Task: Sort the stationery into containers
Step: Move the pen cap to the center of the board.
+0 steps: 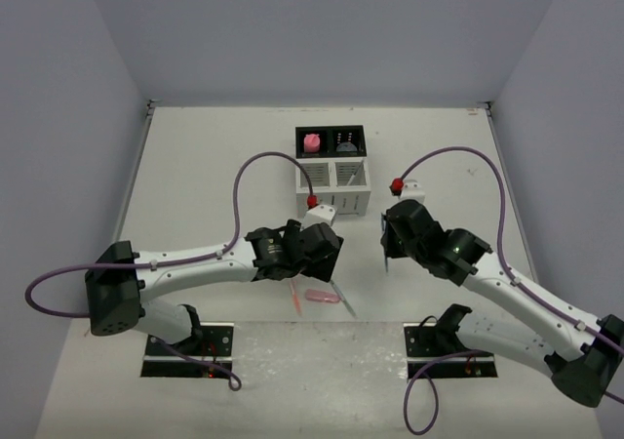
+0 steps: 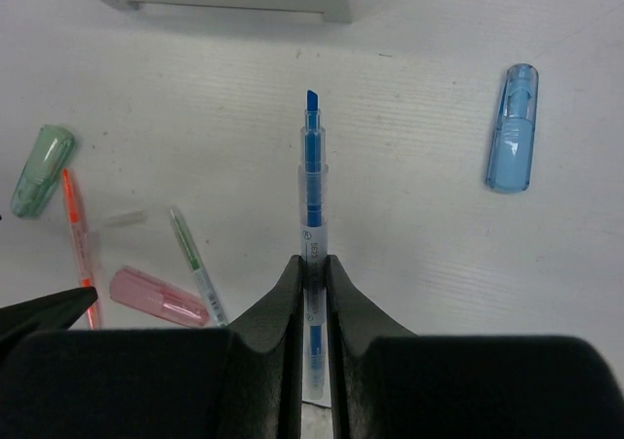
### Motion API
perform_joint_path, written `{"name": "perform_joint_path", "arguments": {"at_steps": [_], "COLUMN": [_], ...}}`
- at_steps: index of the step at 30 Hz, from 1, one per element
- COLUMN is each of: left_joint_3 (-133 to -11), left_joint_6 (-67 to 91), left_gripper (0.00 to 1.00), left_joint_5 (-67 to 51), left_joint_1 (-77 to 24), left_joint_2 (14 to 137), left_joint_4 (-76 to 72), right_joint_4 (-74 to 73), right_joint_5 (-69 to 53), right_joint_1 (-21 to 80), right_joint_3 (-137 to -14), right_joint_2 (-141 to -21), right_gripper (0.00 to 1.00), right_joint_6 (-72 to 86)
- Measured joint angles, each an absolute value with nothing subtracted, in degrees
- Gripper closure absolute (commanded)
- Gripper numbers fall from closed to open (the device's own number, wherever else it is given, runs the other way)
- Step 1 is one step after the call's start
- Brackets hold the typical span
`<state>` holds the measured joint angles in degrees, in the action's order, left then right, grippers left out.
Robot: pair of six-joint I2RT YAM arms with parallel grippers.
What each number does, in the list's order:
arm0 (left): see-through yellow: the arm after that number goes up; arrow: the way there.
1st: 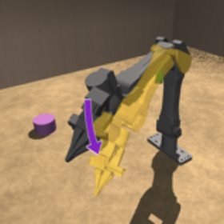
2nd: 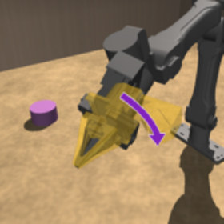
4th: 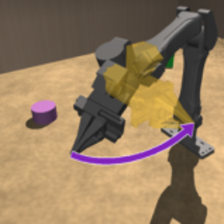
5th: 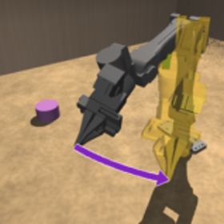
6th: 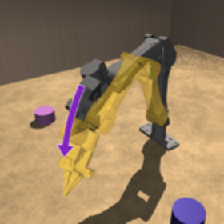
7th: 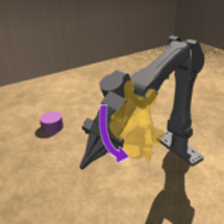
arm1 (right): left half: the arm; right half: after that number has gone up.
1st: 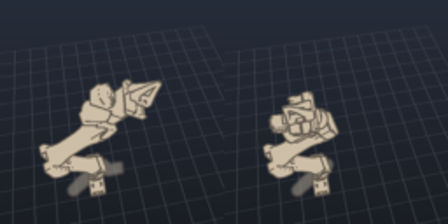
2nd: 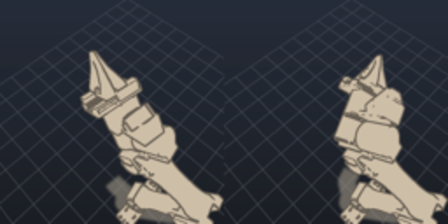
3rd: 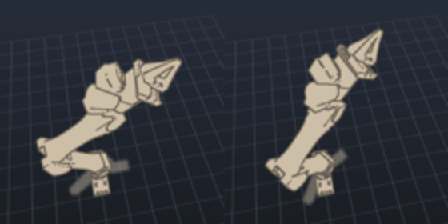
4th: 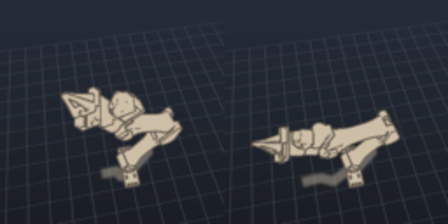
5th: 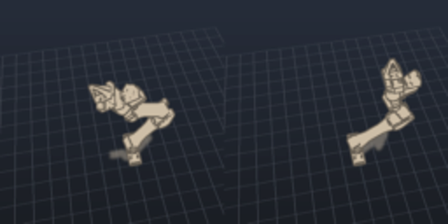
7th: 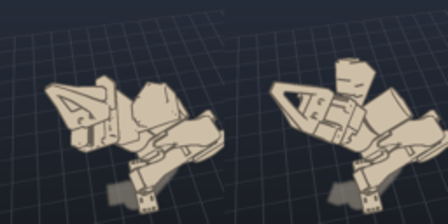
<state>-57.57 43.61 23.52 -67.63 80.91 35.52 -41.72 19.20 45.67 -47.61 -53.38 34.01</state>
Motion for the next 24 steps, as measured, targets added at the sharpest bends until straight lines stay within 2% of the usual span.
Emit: {"name": "perform_joint_path", "arguments": {"at_steps": [6,8,12,14,16,24], "left_joint_3": [-64.26,-65.25,-66.79,-67.93,-69.13,-66.9], "left_joint_6": [29.52,26.68,28.66,34.66,45.35,93.34], "left_gripper": [0.08,0.01,0.03,0.08,0.03,0.0], "left_joint_5": [24.11,25.84,30.2,32.15,33.9,32.24], "left_joint_1": [-67.68,-67.64,-65.79,-63.69,-61.96,-61.21], "left_joint_2": [82.41,82.18,82.16,82.29,82.39,80.63], "left_joint_4": [38.76,40.13,44.57,47.8,51.69,61.78], "right_joint_4": [-41.49,-41.26,-41.07,-40.96,-40.78,-40.11], "right_joint_5": [19.03,19.03,19.03,19.03,19.06,19.14], "right_joint_1": [45.63,45.6,45.58,45.58,45.58,45.58], "right_joint_3": [-47.24,-46.98,-46.35,-46.07,-45.69,-45.52], "right_joint_2": [-48.38,-46.37,-43.94,-43.5,-43.09,-42.74], "right_gripper": [1.0,1.0,1.0,1.0,1.0,1.0], "right_joint_6": [33.58,33.58,33.58,33.59,33.61,33.58]}}
